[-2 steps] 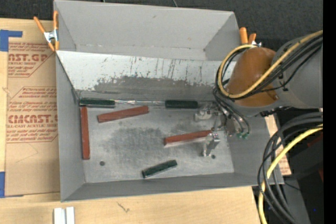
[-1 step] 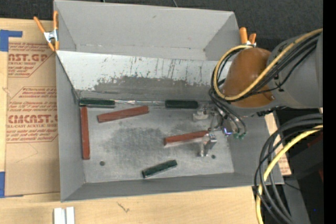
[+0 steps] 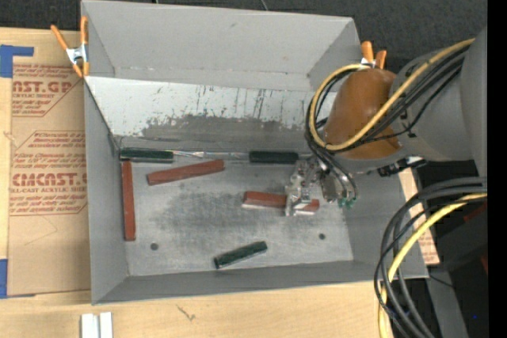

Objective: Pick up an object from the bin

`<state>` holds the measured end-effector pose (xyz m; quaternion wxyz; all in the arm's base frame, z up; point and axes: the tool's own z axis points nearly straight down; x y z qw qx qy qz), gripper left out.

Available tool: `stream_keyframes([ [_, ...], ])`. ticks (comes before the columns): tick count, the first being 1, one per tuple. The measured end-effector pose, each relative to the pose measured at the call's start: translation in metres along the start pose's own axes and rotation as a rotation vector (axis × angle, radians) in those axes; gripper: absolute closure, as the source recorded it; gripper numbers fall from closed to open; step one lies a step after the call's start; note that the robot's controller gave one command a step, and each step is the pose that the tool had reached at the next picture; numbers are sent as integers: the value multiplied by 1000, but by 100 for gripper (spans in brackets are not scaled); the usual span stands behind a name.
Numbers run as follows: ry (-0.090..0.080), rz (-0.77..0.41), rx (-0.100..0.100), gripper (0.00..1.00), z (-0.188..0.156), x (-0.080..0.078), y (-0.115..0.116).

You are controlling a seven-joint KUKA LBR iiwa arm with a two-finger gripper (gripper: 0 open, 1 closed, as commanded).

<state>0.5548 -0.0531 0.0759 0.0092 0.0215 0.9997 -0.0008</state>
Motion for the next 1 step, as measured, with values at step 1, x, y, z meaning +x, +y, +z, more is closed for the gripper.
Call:
stream_keyframes([
  [1,0,0,0,100,0,0,0],
])
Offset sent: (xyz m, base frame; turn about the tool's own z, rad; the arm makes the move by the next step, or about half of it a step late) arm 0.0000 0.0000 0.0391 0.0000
